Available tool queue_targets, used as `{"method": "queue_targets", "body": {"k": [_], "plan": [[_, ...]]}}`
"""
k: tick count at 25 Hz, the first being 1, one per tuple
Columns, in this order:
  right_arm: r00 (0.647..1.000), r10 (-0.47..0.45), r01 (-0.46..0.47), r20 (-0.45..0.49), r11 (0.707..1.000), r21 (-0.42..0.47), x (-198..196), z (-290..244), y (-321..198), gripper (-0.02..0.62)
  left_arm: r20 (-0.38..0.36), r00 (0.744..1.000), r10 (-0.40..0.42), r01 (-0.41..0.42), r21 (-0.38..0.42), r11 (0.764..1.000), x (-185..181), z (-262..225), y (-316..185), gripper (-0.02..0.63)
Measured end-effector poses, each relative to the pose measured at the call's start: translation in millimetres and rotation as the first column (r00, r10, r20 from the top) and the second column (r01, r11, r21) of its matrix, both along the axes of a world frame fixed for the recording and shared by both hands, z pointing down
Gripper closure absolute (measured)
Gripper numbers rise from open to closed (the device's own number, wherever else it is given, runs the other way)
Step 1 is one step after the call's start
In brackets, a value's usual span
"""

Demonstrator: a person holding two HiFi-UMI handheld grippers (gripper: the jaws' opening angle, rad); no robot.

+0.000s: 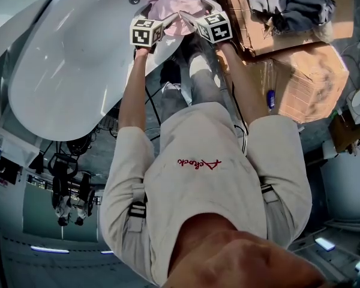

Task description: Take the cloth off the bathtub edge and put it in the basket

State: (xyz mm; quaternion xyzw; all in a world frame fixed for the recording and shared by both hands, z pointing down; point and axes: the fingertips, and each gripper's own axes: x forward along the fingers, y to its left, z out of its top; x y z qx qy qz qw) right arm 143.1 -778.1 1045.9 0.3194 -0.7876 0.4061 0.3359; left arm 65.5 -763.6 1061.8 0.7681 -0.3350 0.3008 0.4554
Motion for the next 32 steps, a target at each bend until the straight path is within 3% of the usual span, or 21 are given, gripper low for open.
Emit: {"method": "queue_targets", "body": {"k": [4,9,17,22,27,30,32], "plan": [[1.0,0.026,-0.026,0.006,0.999,-0.019,1,11,-9,0.17,0.049,0.999,-0.013,0.014,-0.014,1.0,-8,21,-6,0.049],[1.0,0.021,-0.02,0.021,0.998,-0.058,-2,28,-12,0.17,0.037,0.998,-0.048,0.05,-0.069,0.996,-12,44,-9,0.0],[0.996,0.033,-0.03,0.081,0.999,-0.037,-9,32,-11,0.26,-0.109,0.994,-0.032,0.019,-0.111,0.994,-3,56,-16,0.001],[0.997,0.027,-0.025,0.078,0.999,-0.022,-16,27,-9,0.347,-0.257,0.966,-0.008,-0.029,-0.137,0.99,12,44,-12,0.158],[0.996,0.043,-0.04,0.074,0.998,-0.038,-10,23,-10,0.407,-0.37,0.929,0.036,-0.077,-0.098,0.992,33,26,-12,0.351],[0.997,0.037,-0.036,0.062,0.999,-0.028,-8,18,-10,0.451,-0.388,0.921,0.039,-0.073,-0.075,0.994,40,17,-13,0.423],[0.998,0.022,-0.021,0.055,1.0,-0.019,-9,15,-10,0.479,-0.373,0.927,0.037,-0.067,-0.068,0.995,41,15,-12,0.437]]}}
